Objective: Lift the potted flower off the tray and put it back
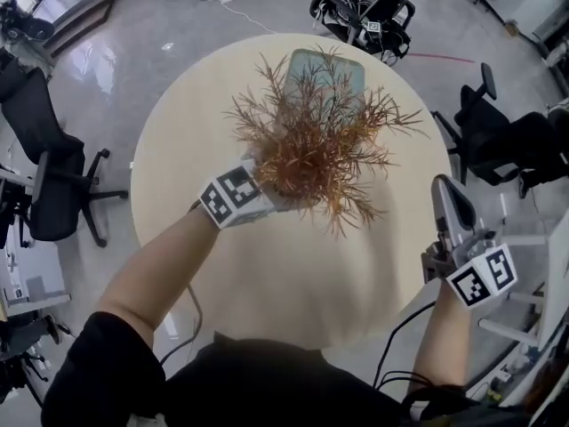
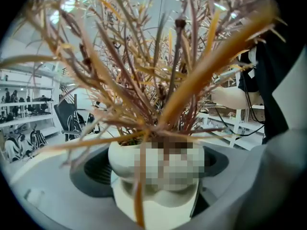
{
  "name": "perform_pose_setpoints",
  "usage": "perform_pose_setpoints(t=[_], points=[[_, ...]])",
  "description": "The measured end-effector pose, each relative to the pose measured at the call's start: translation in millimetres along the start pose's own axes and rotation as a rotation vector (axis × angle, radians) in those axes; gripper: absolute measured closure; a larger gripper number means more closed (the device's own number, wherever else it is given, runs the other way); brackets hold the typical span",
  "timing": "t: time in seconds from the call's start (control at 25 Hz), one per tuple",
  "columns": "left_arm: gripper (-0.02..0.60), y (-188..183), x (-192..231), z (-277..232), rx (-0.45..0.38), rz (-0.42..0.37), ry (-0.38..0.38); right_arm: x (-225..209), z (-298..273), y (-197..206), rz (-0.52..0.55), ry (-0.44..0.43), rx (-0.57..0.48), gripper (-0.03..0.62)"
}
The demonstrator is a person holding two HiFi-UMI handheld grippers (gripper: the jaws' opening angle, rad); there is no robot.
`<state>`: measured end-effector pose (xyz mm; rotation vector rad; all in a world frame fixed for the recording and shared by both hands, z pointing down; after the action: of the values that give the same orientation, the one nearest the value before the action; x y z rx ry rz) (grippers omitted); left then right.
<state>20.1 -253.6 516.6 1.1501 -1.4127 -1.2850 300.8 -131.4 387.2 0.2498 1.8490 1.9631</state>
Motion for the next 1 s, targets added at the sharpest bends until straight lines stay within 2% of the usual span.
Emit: perform_pose_setpoints(t=[0.32,0.56,1.0], points=[[0.075,51.2,-37.3,2.8,0.002,0.048,0.021,-5.1,6.3,16.9,0.007,0.001,0.012,0.580],[0.075,70.6,-52.3,6.3,0.021,0.052,0.053,-4.5,1.5,18.0,0.002,-0.001,0.025,0.579],[0.075,105.9,-53.6,0.8,0.100,0.063,0.064,-11.5,-8.5,22.2,-0.005,0.000,0.042,0.580]])
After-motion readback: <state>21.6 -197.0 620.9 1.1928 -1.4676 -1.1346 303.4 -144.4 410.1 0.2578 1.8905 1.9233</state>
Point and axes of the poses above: the fingertips, and each gripper's own axes: z backward along the fingers, x to its left, y out of its underside, the point moved 9 cm from there along z, backward along the fingers, and after that the axes turned 14 degrees about -x, right-handed, at the moved point
